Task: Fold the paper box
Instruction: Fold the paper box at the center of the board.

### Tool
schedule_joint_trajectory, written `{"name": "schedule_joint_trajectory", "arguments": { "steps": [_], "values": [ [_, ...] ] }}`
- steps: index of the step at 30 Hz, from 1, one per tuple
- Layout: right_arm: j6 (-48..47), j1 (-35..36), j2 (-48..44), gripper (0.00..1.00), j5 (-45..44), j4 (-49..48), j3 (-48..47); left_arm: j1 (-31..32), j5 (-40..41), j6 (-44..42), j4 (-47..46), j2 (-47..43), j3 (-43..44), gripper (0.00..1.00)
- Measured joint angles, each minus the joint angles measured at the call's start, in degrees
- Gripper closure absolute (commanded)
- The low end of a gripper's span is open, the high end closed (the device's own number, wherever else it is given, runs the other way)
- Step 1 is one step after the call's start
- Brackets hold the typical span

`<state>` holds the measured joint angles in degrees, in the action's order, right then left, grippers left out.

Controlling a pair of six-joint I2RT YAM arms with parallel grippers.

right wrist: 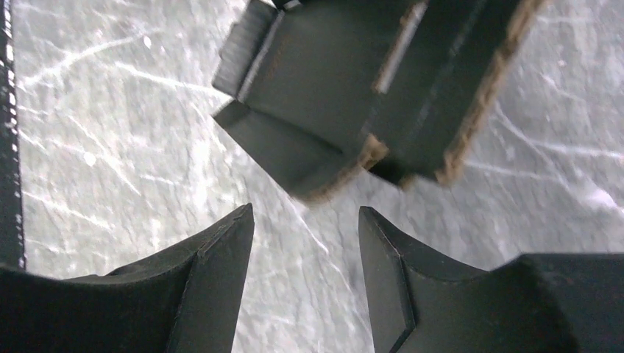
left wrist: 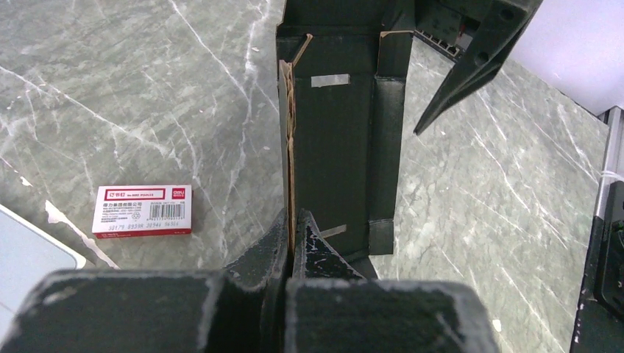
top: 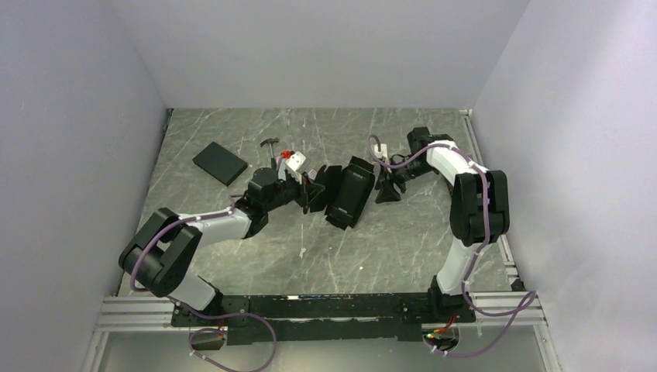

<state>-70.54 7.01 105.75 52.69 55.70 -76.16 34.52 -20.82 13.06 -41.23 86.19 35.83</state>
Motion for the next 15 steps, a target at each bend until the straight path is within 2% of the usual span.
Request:
{"name": "schedule_joint_trajectory", "arguments": {
  "steps": [6, 8, 11, 15],
  "values": [
    [-5.92, -4.22, -1.60, 0.43, -2.62, 1.51, 0.33, -0.90, -2.34, -0.98, 2.29, -0.13, 0.90, 1.00],
    [-6.32, -5.57, -3.56, 0.40, -2.64, -0.50, 2.16, -1.20, -3.19, -1.38, 2.86, -0.13, 1.11, 1.00],
    [-4.15, -6.71, -8.70, 0.32, -2.78, -8.39, 7.78, -1.51, -4.48, -1.68, 3.39, -0.13, 1.42, 1.00],
    [0.13, -6.71, -14.62, 0.34, -2.62, -23.10, 14.86, -1.79, -5.97, -1.86, 3.82, -0.13, 1.55, 1.00]
  ]
}}
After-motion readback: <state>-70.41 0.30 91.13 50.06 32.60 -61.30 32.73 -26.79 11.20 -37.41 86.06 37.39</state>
